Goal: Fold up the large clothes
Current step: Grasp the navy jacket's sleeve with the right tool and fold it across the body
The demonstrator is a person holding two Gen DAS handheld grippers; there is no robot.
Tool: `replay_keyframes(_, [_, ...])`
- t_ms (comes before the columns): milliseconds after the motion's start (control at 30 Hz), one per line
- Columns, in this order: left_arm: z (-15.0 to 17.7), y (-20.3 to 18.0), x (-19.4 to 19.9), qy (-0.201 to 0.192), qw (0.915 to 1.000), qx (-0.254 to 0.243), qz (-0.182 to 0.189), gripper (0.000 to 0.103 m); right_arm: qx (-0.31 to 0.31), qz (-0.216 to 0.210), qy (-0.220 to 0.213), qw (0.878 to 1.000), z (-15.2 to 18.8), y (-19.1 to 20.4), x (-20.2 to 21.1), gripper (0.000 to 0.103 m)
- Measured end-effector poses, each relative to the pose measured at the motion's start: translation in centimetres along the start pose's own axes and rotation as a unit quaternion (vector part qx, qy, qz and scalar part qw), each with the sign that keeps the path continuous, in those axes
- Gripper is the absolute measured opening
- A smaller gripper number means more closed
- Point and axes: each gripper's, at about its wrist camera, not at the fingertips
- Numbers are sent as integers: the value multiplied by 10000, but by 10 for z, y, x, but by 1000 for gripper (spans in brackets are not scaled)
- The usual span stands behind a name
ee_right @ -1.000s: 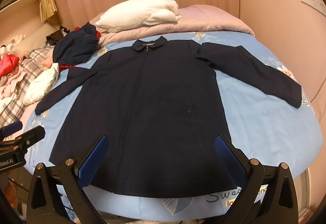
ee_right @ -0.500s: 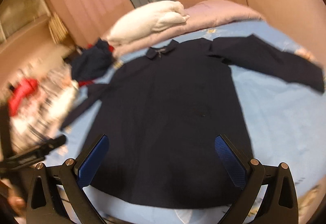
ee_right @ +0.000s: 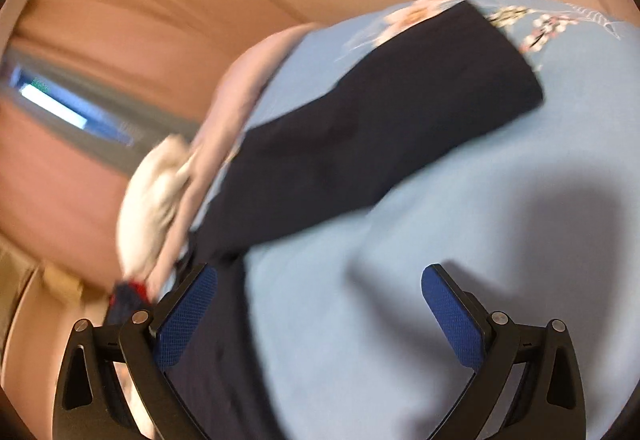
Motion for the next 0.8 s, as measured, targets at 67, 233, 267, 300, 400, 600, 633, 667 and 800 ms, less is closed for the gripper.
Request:
replay_keyframes(67, [-6,1,-10,59,9998,161,88,103,-205,95,-90,9997,-16,-8,-15,103])
replay_keyframes(233, [-14,0,-26,178,9997,140,22,103,-283,246,-497,9981,-37,-2,-36,100])
replay_keyframes(267, [-16,-1,-28,188,9998,113,-4,103,-381,262,-586,9972,-43,-3,-40,96])
replay_keyframes(300, [-17,-3,-30,211,9998,59,-47,103,-441,256,-670,9964,-48,-6,-41,89])
replay_keyframes(400, [-18,-6,-34,239,9995,-119,-142,103,-510,394,-847,9943,-57,-8,-48,52])
replay_keyframes(600, [-28,6,-35,187,9991,-233,-301,103,-75,1095,-1051,9884,-71,19,-41,6])
replay_keyframes(633, [-29,9,-34,176,9992,-204,-287,103,142,1114,-1206,9863,-74,38,-30,6])
replay_keyframes(667, [-32,15,-32,148,9994,-169,-253,103,328,1102,-1323,9845,-77,54,-24,6])
replay_keyframes(800, [-35,32,-21,9,9998,-44,-213,103,1378,1022,-1596,9722,-82,152,3,6])
Point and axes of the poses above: each gripper's, at about its wrist camera, not at the fingertips, and x roughly against the way its jaws point, y to its left, z to its underside, and after that the axes turned 1 degree about z, right-handed
